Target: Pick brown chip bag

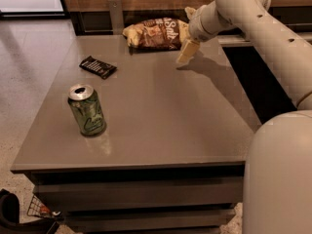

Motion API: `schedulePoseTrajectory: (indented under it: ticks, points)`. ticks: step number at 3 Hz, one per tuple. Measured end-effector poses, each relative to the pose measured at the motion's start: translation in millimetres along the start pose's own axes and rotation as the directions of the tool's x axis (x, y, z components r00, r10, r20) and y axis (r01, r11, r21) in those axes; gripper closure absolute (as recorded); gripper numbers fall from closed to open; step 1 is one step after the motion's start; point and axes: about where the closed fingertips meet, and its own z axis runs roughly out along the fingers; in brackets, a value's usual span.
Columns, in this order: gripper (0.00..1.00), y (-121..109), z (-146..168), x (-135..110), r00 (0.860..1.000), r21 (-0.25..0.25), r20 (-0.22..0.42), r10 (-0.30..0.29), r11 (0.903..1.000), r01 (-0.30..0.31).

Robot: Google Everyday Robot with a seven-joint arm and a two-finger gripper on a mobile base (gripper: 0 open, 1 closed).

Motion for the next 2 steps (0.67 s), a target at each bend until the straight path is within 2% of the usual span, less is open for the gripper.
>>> schedulePoseTrajectory:
  ticks: [2]
  points:
    - [0.0,-23,23,-14,0.998,-0.037,0.022,-0.054,0.9978,0.054]
